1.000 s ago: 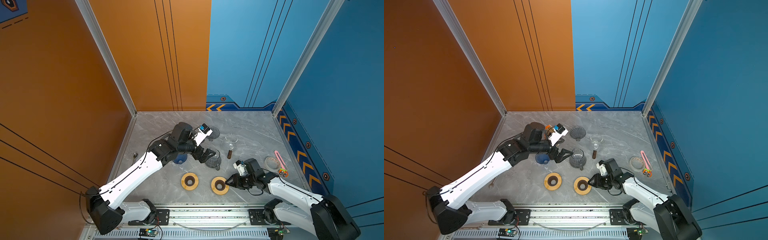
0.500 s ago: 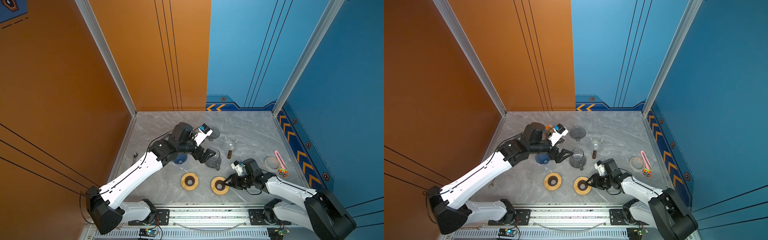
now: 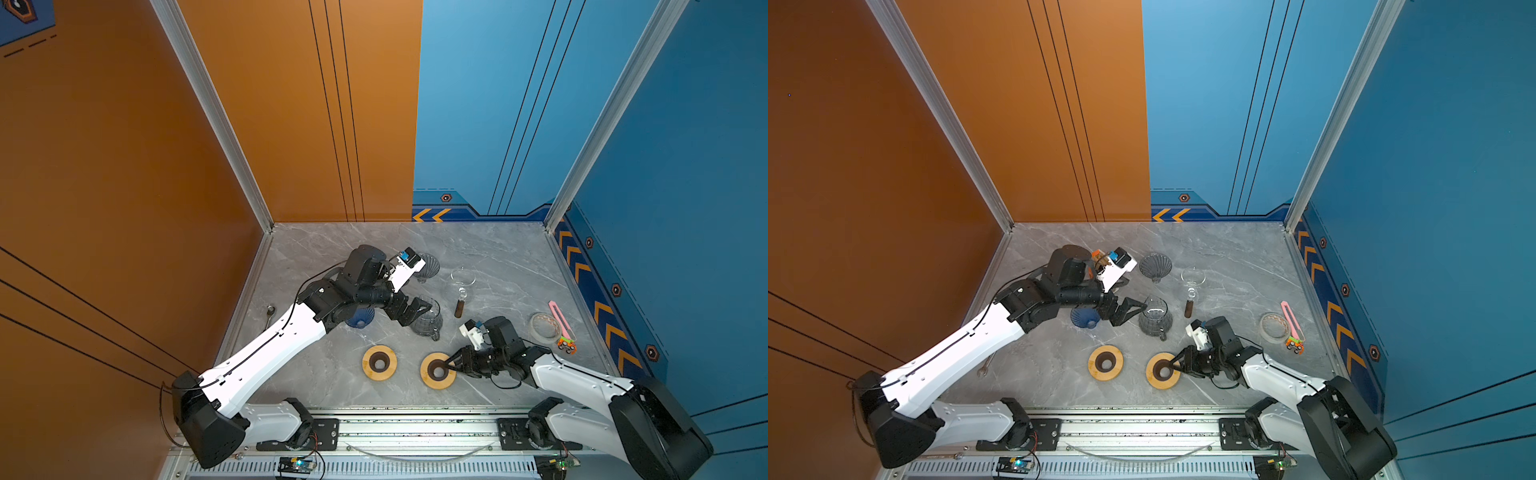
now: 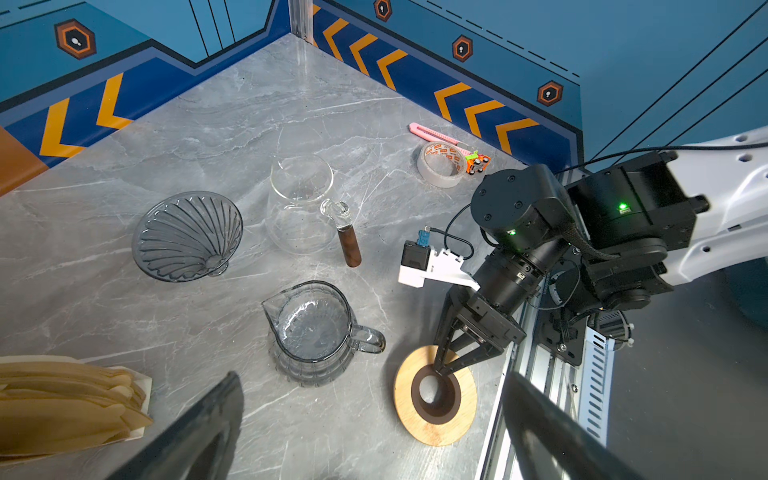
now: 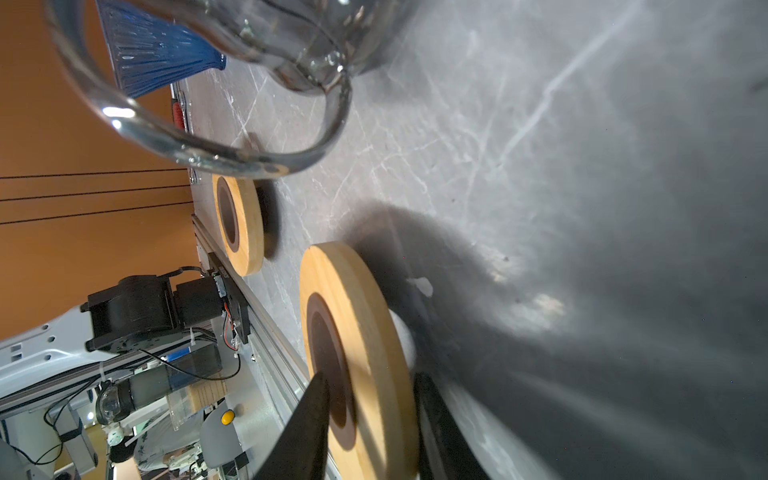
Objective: Place the coffee filter in the dripper
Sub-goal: 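Lower the right gripper onto the nearer wooden ring's rim and close it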
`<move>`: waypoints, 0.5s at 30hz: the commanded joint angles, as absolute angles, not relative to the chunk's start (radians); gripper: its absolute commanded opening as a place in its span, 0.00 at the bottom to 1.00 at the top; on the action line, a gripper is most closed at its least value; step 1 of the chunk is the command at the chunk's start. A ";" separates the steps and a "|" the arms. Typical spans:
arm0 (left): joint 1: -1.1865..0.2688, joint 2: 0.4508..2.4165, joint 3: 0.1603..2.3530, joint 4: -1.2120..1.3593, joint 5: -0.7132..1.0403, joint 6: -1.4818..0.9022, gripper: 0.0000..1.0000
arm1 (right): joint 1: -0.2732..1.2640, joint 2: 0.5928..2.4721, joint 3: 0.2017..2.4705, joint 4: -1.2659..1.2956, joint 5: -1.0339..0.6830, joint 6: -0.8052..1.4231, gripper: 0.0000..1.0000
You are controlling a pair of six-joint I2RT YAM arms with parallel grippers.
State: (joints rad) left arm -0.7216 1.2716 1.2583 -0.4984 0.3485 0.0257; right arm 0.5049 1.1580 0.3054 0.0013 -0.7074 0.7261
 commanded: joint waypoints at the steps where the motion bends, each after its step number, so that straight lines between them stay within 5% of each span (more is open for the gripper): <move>1: -0.736 1.270 1.284 -0.513 0.338 0.017 0.98 | 0.525 1.141 0.309 0.000 -0.697 0.735 0.33; 15: -0.750 1.257 1.281 -0.514 0.322 0.022 0.98 | 0.591 1.117 0.356 -0.068 -0.590 0.738 0.26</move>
State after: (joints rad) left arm -0.7364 1.2716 1.2583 -0.4984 0.3367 0.0257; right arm 0.5831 1.1423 0.3244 -0.0265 -0.6308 0.7341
